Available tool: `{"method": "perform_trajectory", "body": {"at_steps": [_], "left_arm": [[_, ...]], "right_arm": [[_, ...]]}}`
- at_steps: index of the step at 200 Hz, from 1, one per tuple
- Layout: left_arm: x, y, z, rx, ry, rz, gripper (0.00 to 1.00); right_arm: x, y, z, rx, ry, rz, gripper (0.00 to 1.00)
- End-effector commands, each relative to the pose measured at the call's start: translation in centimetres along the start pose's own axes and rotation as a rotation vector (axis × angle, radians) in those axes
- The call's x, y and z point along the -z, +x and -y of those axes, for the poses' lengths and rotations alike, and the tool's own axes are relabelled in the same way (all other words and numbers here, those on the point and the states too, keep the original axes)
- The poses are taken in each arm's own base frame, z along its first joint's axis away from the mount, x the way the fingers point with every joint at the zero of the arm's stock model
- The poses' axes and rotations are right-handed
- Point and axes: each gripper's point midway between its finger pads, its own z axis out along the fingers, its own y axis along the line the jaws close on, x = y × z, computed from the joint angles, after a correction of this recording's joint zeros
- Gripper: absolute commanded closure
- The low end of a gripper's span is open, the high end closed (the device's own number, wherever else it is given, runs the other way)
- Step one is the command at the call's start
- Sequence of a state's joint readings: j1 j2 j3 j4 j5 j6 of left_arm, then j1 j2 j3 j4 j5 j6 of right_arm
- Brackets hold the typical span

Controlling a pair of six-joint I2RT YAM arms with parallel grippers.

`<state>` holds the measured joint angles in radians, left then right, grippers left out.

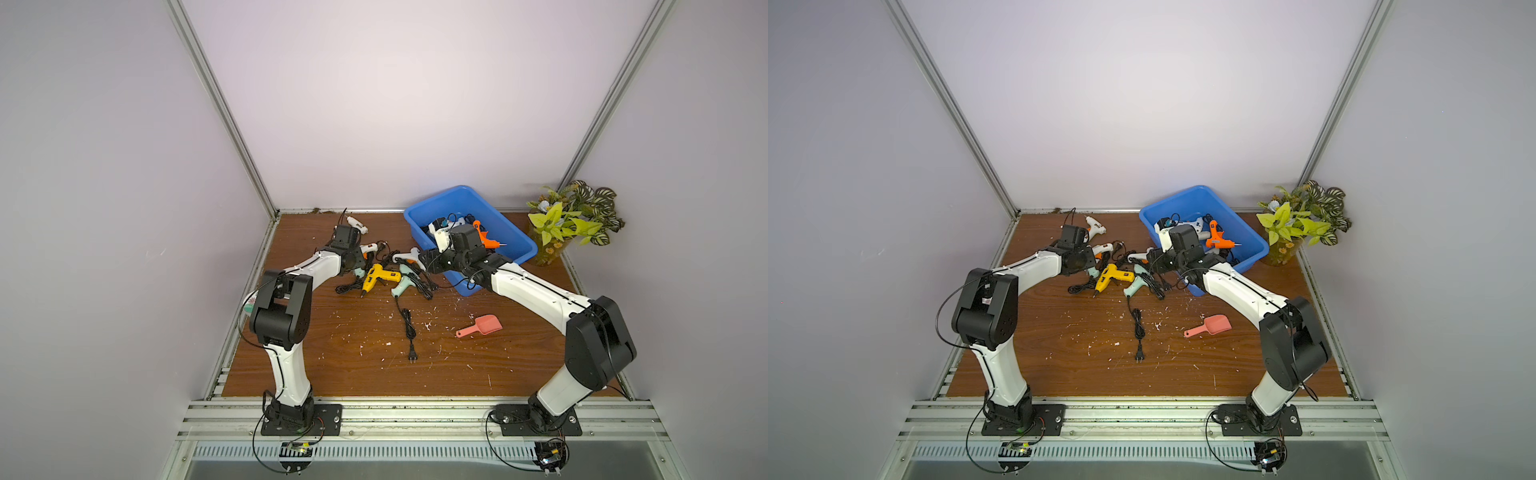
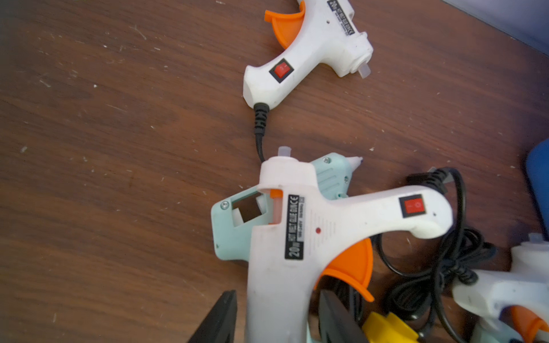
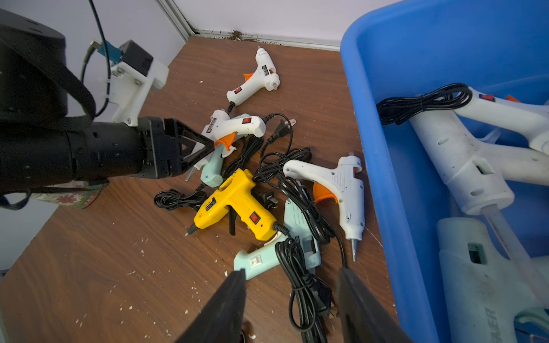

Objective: Put the hot melt glue gun into the storage box
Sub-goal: Pick up the hot melt adhesive gun from the center of the board.

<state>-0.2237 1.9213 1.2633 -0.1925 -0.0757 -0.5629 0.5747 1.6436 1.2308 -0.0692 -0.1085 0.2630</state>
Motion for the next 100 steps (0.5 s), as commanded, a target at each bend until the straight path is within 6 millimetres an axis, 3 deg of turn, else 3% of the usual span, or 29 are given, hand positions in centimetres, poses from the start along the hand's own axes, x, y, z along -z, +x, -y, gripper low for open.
{"method": "perform_trajectory", "body": {"at_steps": [1, 23, 48, 83, 100], "left_arm": [[-1.0, 1.5, -0.6, -0.036, -0.029, -0.052, 0.52], [-1.2, 1.2, -0.5, -0.035, -0.028, -0.048, 0.56], [-0.9, 0.7, -0.2, -0.034, -0.022, -0.036, 0.69], [0.7, -0.4, 0.0, -0.031, -0.012, 0.000, 0.75], [2.0, -0.9, 0.3, -0.028, 0.006, 0.025, 0.83]], "right_arm": [[2.1, -2.6, -0.9, 0.006, -0.012, 0.083, 0.44], [2.2, -2.7, -0.9, 0.006, -0.009, 0.087, 0.44], [2.2, -2.7, -0.8, 0.008, -0.003, 0.088, 0.44], [2.0, -2.5, -0.8, 0.005, -0.005, 0.083, 0.44], [1.9, -2.4, -0.8, 0.002, -0.007, 0.083, 0.44]]}}
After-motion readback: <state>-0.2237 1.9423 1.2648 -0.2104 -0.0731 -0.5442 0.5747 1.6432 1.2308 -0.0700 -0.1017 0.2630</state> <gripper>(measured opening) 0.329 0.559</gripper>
